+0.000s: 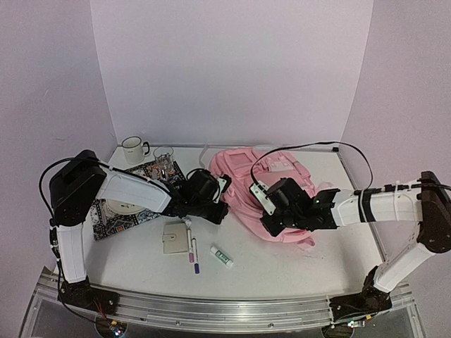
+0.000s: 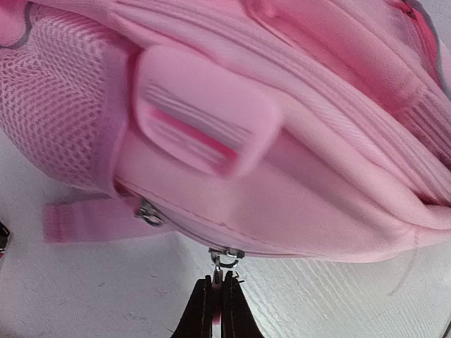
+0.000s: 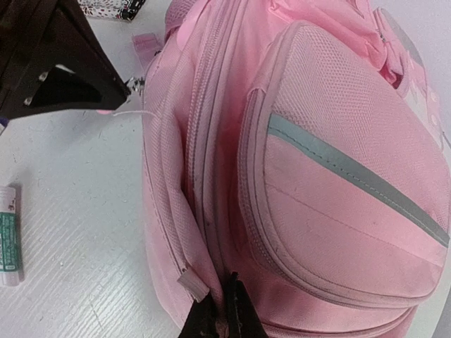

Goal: Pack the student bag
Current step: Hold the student bag at the center of the board, then zip the largest pocket of the bag in the student bag, then adjust the student bag at the center of the board.

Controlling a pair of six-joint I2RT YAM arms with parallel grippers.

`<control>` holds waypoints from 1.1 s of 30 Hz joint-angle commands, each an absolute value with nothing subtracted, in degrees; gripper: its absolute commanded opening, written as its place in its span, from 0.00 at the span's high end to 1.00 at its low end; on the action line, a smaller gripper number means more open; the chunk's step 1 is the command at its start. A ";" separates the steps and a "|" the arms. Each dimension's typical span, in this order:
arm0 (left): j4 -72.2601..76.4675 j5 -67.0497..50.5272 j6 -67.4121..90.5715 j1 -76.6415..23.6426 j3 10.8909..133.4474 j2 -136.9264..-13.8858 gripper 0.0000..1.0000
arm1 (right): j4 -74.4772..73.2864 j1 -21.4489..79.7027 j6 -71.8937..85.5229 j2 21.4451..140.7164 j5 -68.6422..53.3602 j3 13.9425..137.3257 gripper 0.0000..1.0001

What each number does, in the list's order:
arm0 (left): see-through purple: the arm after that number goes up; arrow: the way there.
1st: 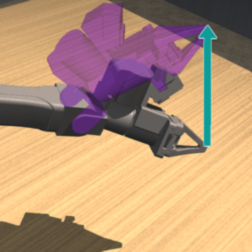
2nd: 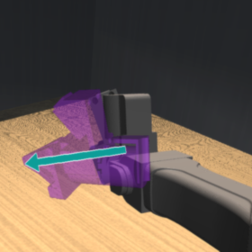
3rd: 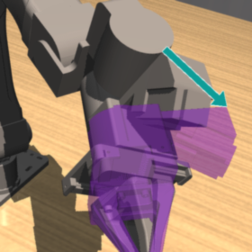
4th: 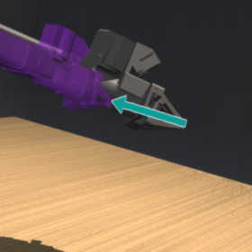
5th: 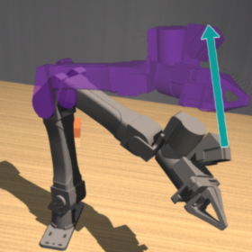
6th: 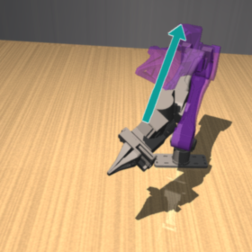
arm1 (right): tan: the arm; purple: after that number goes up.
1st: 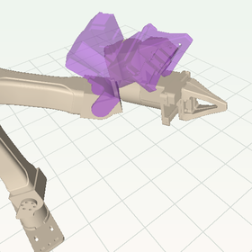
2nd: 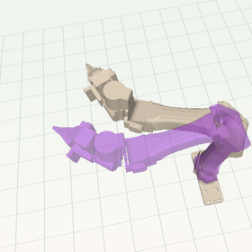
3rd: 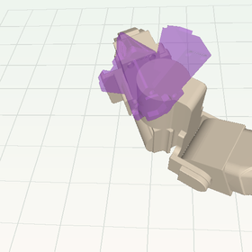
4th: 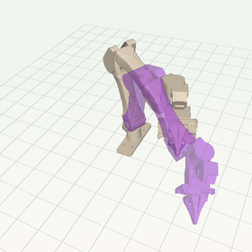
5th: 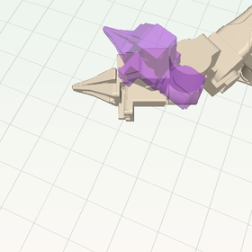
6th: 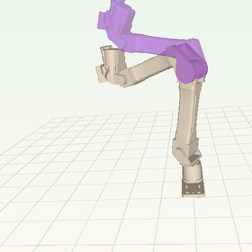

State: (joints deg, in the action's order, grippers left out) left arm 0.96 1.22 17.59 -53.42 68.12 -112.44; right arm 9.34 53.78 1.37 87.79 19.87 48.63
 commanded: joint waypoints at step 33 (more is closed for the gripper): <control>9.29 -6.33 33.32 -51.12 60.25 -100.32 0.08 | 2.19 30.95 12.34 77.56 0.84 50.32 0.20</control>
State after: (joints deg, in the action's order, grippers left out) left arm 6.75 -3.75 28.50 -49.54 56.92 -98.79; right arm 3.91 36.93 8.68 79.60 3.37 50.76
